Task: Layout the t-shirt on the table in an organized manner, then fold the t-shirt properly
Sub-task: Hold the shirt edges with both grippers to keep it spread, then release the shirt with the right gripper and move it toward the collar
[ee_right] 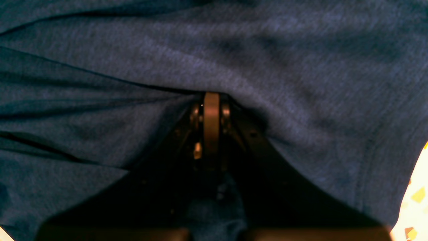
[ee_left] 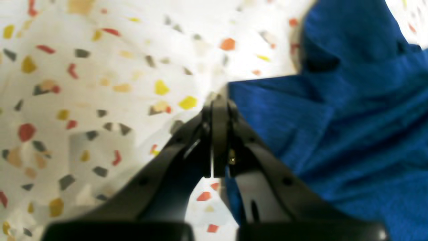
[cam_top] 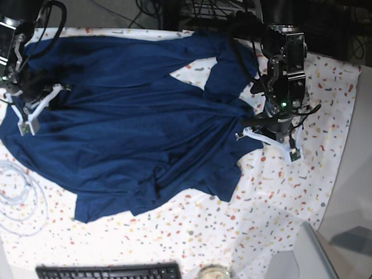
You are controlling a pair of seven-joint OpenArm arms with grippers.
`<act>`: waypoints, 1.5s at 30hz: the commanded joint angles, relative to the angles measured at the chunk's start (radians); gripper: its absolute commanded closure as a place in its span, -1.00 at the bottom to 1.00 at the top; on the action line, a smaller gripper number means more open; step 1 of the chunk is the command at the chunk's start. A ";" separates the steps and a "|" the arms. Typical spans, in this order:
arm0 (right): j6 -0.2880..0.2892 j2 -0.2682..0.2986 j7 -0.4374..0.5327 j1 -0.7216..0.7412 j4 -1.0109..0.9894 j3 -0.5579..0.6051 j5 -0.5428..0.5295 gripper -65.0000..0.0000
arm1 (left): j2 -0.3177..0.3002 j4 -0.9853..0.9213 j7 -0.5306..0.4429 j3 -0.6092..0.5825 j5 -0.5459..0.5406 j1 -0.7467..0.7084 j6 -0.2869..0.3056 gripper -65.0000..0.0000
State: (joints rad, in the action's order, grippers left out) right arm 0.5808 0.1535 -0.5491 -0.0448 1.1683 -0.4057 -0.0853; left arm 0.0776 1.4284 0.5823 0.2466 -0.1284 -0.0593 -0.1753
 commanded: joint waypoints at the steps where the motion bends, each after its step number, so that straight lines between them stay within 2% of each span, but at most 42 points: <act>1: 0.003 0.005 -0.039 -0.002 -0.001 0.001 0.020 1.00 | -0.014 0.019 -0.020 -0.003 0.002 0.014 0.009 1.00; 4: 0.003 0.005 -0.039 0.000 -0.001 0.001 0.020 1.00 | -0.046 0.019 -0.020 -0.028 -0.004 0.016 0.009 1.00; 8: 0.003 0.005 -0.039 0.001 -0.001 0.001 0.020 1.00 | -0.057 0.019 -0.022 -0.037 -0.006 0.014 0.010 1.00; 9: 0.003 0.005 -0.039 0.001 -0.001 0.001 0.020 1.00 | -0.057 0.019 -0.022 -0.037 -0.006 0.013 0.010 0.85; 11: 0.003 0.005 -0.039 0.003 -0.001 0.001 0.020 1.00 | -0.057 0.019 -0.023 -0.034 -0.006 0.009 0.013 0.24; 14: 0.003 0.005 -0.039 0.003 -0.001 0.001 0.020 1.00 | -0.057 0.018 -0.023 -0.039 -0.007 0.008 0.018 -0.46; 15: 0.003 0.005 -0.039 0.003 -0.001 0.001 0.020 1.00 | -0.057 0.018 -0.023 -0.039 -0.007 0.008 0.038 -0.64; 17: 0.003 0.005 -0.039 0.003 -0.001 0.001 0.020 1.00 | -0.057 0.013 -0.023 -0.030 -0.007 0.008 0.096 -0.75; 20: 0.003 0.005 -0.039 0.003 -0.001 0.001 0.020 1.00 | -0.057 -0.028 -0.023 -0.026 -0.007 0.019 0.138 -0.75; 29: 0.003 0.005 -0.039 0.003 -0.001 0.001 0.020 1.00 | -0.054 -0.156 -0.028 -0.026 -0.007 0.068 0.138 -0.75; 31: 0.003 0.005 -0.039 0.003 -0.001 0.001 0.020 1.00 | -0.054 -0.171 -0.040 -0.026 -0.007 0.082 0.138 -0.70; 33: 0.003 0.005 -0.039 0.001 -0.001 0.001 0.020 1.00 | -0.054 -0.194 -0.075 -0.026 -0.007 0.089 0.138 -0.44; 40: 0.003 0.005 -0.039 -0.002 0.005 0.001 0.020 1.00 | -0.054 -0.242 -0.109 -0.026 -0.007 0.100 0.138 0.93; 41: 0.003 0.005 -0.039 -0.002 0.008 0.001 0.020 1.00 | -0.054 -0.234 -0.109 -0.026 -0.007 0.098 0.138 1.00; 45: 0.005 0.005 -0.036 -0.036 0.115 0.000 0.020 1.00 | -0.058 -0.191 -0.106 -0.010 -0.007 0.062 0.138 1.00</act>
State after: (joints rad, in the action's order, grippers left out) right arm 0.5842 0.1463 -0.6029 -0.0830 1.2606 -0.4026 -0.0559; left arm 0.0257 1.2175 0.4824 0.2310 -0.1360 -0.0006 -0.0338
